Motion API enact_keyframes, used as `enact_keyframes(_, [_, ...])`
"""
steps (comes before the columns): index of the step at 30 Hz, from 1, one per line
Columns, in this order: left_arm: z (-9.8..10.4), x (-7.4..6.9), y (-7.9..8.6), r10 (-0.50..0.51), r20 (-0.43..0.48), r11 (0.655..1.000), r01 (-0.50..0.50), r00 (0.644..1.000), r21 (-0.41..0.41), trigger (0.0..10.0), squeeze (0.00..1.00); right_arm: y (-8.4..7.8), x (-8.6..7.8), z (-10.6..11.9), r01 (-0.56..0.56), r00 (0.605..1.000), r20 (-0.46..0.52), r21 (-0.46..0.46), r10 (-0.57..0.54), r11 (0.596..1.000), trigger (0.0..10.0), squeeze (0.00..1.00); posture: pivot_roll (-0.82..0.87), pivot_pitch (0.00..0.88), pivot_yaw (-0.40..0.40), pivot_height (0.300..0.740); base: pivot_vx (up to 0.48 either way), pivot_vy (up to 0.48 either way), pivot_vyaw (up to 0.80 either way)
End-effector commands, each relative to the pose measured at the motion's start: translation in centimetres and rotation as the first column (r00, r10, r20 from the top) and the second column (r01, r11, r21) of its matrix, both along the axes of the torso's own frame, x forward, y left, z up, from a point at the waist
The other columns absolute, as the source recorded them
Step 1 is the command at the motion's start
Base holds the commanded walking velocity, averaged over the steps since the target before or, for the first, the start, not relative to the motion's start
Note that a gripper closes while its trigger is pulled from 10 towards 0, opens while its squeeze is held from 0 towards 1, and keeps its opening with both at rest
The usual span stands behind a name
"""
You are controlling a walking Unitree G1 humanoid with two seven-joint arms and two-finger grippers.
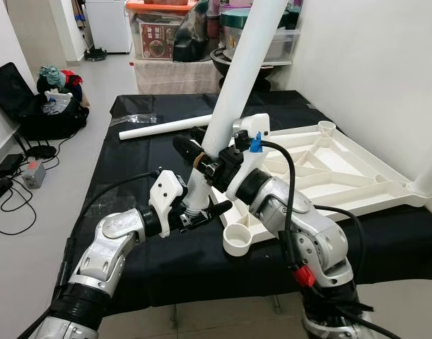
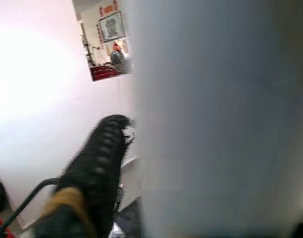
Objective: Building children table
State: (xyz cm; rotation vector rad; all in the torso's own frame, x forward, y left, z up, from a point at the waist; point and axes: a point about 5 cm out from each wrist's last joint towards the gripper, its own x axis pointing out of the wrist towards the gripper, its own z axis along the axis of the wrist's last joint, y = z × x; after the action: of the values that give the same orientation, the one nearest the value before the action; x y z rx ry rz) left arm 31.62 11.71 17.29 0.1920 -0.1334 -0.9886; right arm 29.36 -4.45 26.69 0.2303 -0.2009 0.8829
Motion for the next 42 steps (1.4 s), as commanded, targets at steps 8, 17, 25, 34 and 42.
enact_keyframes(8, [1.9,-0.7,-0.3,-0.149,0.004,0.989,0.149,0.989,-0.013,10.0,0.00,-2.1,-1.1,1.5,-0.244,0.963,0.146,0.121,0.226,0.962,10.0,1.00,0.07,0.000,-0.046,0.740,0.000,0.000,0.00])
enact_keyframes(17, [1.0,-4.6,-1.3,-0.483,-0.107,0.869,0.491,0.869,0.067,10.0,0.00,-2.8,-1.4,2.5,-0.417,0.886,0.250,0.063,0.391,0.907,10.0,0.04,0.09,0.000,-0.047,0.740,0.000,0.000,0.00])
enact_keyframes(25, [0.5,-4.8,0.3,-0.507,-0.169,0.832,0.532,0.845,0.161,10.0,0.00,-2.7,-2.5,1.2,-0.505,0.834,0.228,-0.051,0.502,0.862,10.0,0.00,0.09,0.000,-0.047,0.740,0.000,0.000,0.00])
enact_keyframes(34, [0.9,-3.9,1.9,-0.462,-0.176,0.848,0.491,0.869,0.202,10.0,0.00,-3.5,-3.6,0.1,-0.583,0.794,0.181,-0.047,0.581,0.811,0.0,0.00,0.07,0.000,-0.034,0.740,0.000,0.000,0.00])
enact_keyframes(42, [1.0,-3.2,1.2,-0.465,-0.142,0.852,0.485,0.874,0.197,10.0,0.00,-2.8,-4.2,-0.3,-0.596,0.792,0.187,0.035,0.581,0.802,0.0,0.00,0.06,0.000,-0.022,0.740,0.000,0.000,0.00])
